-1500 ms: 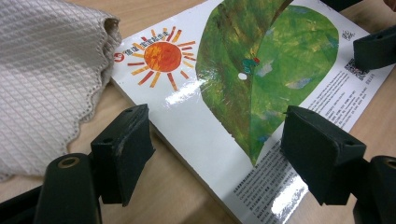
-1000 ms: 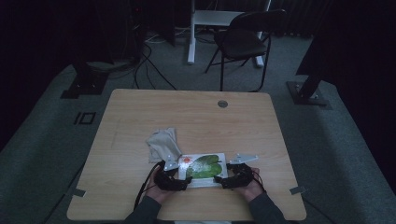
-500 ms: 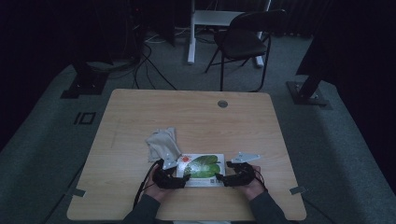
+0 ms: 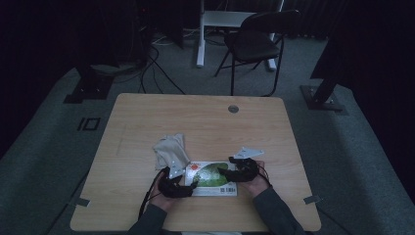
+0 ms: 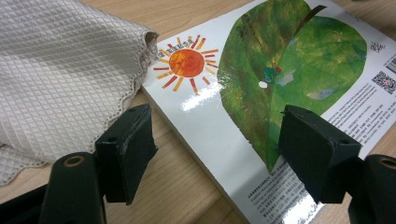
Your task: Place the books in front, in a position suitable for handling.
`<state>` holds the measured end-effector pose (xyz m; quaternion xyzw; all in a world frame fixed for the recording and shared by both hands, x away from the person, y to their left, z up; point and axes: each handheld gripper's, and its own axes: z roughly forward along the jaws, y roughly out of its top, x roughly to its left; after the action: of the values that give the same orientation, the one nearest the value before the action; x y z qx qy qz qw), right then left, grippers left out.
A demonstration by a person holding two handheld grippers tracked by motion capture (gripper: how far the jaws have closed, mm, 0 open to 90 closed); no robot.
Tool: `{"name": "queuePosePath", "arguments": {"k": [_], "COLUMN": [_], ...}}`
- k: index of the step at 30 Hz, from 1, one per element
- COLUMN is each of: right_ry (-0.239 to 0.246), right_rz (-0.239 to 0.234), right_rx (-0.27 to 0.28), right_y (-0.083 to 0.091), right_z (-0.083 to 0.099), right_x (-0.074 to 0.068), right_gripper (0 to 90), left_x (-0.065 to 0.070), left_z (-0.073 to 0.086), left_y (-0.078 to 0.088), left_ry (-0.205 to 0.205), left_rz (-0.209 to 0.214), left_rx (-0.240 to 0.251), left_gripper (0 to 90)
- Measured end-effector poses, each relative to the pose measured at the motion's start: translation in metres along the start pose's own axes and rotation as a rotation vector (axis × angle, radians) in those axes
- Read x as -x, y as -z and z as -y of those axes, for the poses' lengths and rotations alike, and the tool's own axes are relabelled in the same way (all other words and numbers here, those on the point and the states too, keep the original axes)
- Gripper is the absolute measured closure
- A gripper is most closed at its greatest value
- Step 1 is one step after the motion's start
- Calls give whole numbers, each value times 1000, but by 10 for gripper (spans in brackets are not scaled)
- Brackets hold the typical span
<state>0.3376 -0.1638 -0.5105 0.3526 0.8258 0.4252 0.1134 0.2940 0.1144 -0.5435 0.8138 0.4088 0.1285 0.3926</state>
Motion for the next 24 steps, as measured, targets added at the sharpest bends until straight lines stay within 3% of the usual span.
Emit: {"name": "queuePosePath", "arguments": {"k": [3, 8, 19, 24], "right_ry": [21, 44, 80, 81], "right_rz": [-10, -14, -25, -55], "right_rx": [8, 20, -14, -13], "right_y": [-4, -10, -31, -42], "right_z": [-12, -28, -48, -56], "right_x": [-2, -5, -10, -13], "right_gripper": [324, 335, 283, 255], "left_x": [-3, -2, -4, -3], "left_z": [1, 3, 3, 4], "left_y": [0, 0, 0, 0], "left_ry": [17, 4, 27, 30], "left_rz": [9, -3, 11, 11], "left_rx": [4, 14, 11, 12], "left_gripper": [269, 269, 266, 266]}}
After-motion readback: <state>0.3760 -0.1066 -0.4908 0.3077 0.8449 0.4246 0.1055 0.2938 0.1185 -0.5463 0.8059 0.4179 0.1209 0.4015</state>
